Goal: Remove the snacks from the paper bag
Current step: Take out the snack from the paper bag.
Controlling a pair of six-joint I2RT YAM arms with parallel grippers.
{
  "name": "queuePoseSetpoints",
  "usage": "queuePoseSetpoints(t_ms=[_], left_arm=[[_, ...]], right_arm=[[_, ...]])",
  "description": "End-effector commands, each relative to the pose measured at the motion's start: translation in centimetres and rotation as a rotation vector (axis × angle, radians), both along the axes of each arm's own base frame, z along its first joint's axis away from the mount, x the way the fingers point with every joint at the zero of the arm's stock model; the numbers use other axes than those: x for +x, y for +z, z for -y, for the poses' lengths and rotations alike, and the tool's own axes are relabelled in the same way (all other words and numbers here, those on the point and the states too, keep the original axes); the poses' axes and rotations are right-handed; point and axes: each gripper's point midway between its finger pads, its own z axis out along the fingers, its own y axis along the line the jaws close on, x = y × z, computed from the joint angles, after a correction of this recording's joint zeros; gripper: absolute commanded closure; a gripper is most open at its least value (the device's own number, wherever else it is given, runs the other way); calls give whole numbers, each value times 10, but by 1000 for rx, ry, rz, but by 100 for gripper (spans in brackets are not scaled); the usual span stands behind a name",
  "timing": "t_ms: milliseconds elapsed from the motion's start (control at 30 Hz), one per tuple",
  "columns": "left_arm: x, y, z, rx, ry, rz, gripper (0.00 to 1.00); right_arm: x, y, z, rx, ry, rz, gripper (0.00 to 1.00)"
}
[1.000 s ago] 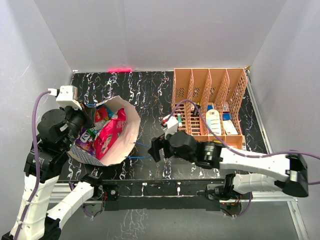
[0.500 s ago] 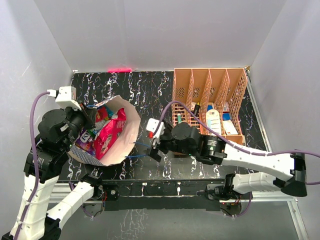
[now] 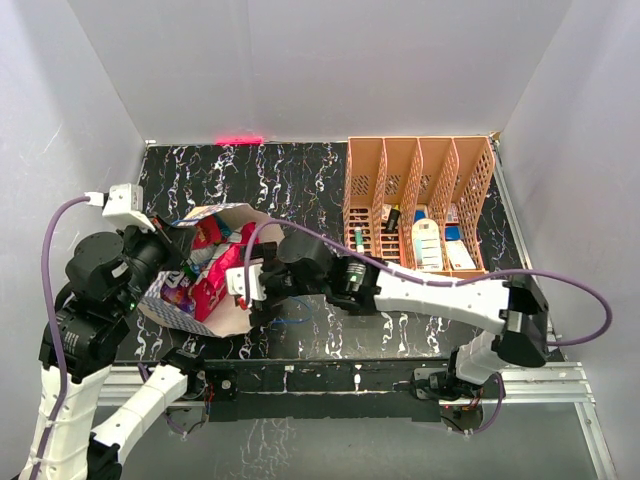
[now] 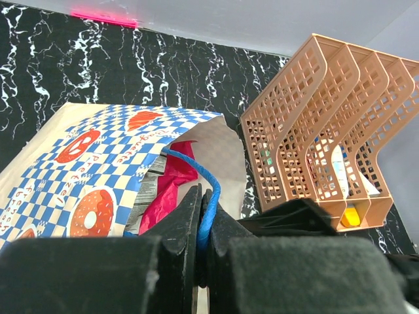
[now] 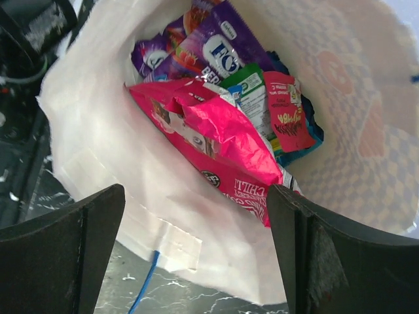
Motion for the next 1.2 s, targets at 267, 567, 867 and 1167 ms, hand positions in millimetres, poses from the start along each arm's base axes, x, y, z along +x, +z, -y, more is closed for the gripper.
queuePoseSetpoints(t_ms=[267, 567, 867, 1167], left_arm=[[-1, -4, 7, -48, -14, -32, 100], [-13, -24, 15, -65, -65, -109, 100], [-14, -16, 11, -79, -37, -88, 100], [-6, 1, -4, -109, 66, -30, 100]], right_arm=[[47, -21, -35, -112, 89, 322, 1], [77, -33, -54, -141, 90, 360, 1], [95, -48, -81, -173, 113, 400, 0], [103, -73, -90, -194, 133, 404, 21]])
